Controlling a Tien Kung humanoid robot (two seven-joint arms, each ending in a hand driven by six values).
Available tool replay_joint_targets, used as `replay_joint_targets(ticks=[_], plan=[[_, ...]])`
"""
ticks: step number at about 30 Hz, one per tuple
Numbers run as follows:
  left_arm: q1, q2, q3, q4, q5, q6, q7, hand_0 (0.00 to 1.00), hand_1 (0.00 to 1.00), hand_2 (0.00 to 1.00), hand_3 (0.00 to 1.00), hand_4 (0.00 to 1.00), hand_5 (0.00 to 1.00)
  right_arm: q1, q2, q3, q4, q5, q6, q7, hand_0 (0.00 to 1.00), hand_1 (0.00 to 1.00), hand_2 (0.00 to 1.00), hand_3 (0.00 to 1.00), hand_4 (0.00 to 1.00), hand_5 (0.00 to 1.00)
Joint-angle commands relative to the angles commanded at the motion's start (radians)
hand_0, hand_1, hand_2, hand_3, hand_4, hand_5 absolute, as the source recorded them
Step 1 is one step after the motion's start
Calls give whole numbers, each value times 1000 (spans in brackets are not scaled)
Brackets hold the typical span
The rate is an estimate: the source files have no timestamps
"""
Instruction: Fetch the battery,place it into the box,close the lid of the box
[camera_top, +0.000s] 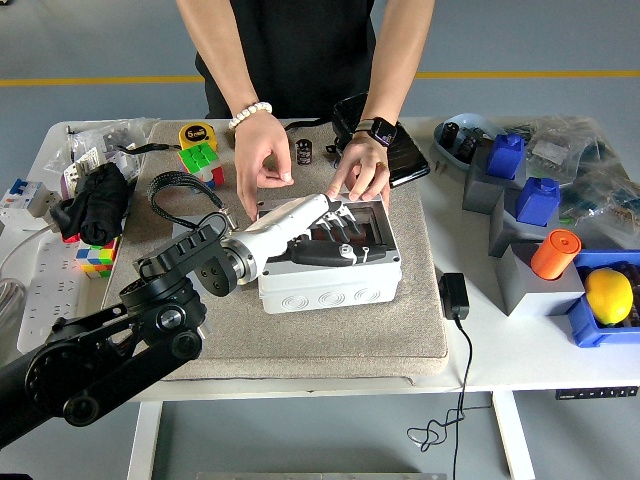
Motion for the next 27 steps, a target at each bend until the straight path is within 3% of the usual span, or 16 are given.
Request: replay_joint_targets(ticks=[5, 8, 9, 11, 13, 14, 15, 20, 21, 27], plan=[[14, 15, -62, -16, -24, 58, -69, 281, 573, 582, 611, 998, 758, 0, 0, -3, 0, 1, 0, 0, 725, 685, 684, 651, 998, 576], [29, 33, -121, 0, -80, 132, -158, 281, 573, 582, 611, 998, 758, 1, 0, -7, -1, 3, 0, 0, 725, 685, 684, 651, 998, 576], [33, 37, -139, 5, -98, 154, -187, 357, 604, 585, 619, 998, 737, 2, 0, -8, -2, 4, 0, 0, 725, 684, 684, 651, 998, 576], [45, 50, -186, 25, -126, 200, -245, 357, 604, 585, 619, 998, 737, 2, -1, -8, -3, 5, 0, 0, 725, 684, 684, 651, 998, 576], [52, 58, -221, 43, -136, 223, -282, 357, 604, 585, 619, 998, 737, 1, -1, -9, -4, 6, 0, 0, 725, 684, 684, 651, 998, 576], [58, 63, -246, 60, -134, 230, -303, 357, 604, 585, 619, 998, 737, 1, -1, -9, -5, 7, 0, 0, 725, 684, 684, 651, 998, 576], [61, 66, -266, 76, -130, 233, -315, 599, 665, 621, 644, 998, 724, 1, -1, -9, -5, 7, 0, 0, 725, 681, 684, 651, 998, 576], [77, 69, -352, 169, -92, 229, -356, 599, 665, 621, 644, 998, 724, 2, -1, -10, -5, 8, -1, 0, 725, 681, 684, 651, 998, 576], [82, 68, -371, 192, -80, 230, -364, 720, 710, 656, 661, 998, 717, 2, -1, -10, -5, 8, -1, 0, 725, 683, 684, 649, 998, 576], [118, 70, -464, 260, -63, 237, -391, 741, 721, 667, 670, 998, 704, 2, -1, -7, -4, 8, -2, 1, 725, 683, 684, 649, 998, 576]])
